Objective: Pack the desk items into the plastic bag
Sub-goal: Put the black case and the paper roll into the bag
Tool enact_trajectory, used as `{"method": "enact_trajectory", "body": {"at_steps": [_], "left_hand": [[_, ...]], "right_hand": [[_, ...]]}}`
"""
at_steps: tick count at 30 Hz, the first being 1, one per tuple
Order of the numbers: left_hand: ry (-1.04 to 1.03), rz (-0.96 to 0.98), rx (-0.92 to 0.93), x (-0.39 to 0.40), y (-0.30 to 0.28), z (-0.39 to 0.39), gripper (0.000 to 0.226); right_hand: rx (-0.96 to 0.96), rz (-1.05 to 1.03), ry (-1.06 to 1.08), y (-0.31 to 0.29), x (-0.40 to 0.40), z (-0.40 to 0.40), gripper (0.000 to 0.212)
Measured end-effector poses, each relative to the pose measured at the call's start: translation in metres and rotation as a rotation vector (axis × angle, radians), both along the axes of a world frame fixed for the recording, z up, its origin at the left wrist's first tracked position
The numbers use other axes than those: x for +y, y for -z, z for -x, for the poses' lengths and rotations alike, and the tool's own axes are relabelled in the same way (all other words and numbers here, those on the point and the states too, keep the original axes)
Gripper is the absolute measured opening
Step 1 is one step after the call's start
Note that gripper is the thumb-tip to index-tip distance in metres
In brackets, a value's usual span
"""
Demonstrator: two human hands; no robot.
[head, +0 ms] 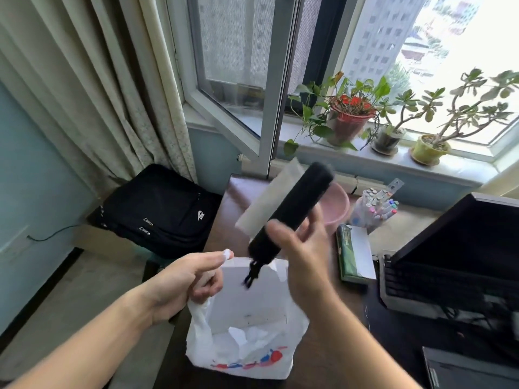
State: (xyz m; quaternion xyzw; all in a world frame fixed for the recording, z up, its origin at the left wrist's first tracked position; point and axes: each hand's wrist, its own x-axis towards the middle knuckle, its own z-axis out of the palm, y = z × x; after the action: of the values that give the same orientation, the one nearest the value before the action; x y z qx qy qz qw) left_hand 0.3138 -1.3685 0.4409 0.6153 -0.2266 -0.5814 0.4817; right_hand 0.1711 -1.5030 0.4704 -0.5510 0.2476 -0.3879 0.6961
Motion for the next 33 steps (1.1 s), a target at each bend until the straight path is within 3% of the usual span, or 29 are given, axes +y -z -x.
{"method": "enact_trajectory", "body": {"at_steps": [5, 12, 15, 20, 22, 28, 30, 33], "left_hand": [[0.034, 0.003, 0.199, 0.003, 0.006, -0.008, 0.078], [0.023, -0.009, 0.215, 0.010, 0.009, -0.010, 0.081], [0.051, -0.004, 0.202, 0.014, 0.008, -0.005, 0.089], [0.068, -0.008, 0.168, 0.019, 0.011, 0.004, 0.090], [0.068, -0.006, 0.155, 0.020, 0.009, 0.007, 0.089], [0.099, -0.006, 0.114, 0.023, 0.001, 0.012, 0.082], [0.098, -0.006, 0.104, 0.024, -0.001, 0.013, 0.085], [0.089, -0.008, 0.084, 0.024, -0.002, 0.013, 0.089]], "right_hand": [[0.242, 0.012, 0.060, 0.060, 0.044, 0.010, 0.066], [0.675, 0.408, -0.001, 0.117, 0.062, 0.023, 0.077], [0.955, 0.459, -0.156, 0.125, 0.064, 0.027, 0.071], [1.393, 0.349, -0.666, 0.128, 0.059, 0.025, 0.079], [1.473, 0.422, -0.769, 0.130, 0.056, 0.023, 0.069], [1.691, 0.993, -0.843, 0.146, 0.051, 0.015, 0.050], [1.689, 1.057, -0.927, 0.152, 0.050, 0.014, 0.046], [1.633, 0.971, -0.999, 0.150, 0.049, 0.017, 0.041]]}}
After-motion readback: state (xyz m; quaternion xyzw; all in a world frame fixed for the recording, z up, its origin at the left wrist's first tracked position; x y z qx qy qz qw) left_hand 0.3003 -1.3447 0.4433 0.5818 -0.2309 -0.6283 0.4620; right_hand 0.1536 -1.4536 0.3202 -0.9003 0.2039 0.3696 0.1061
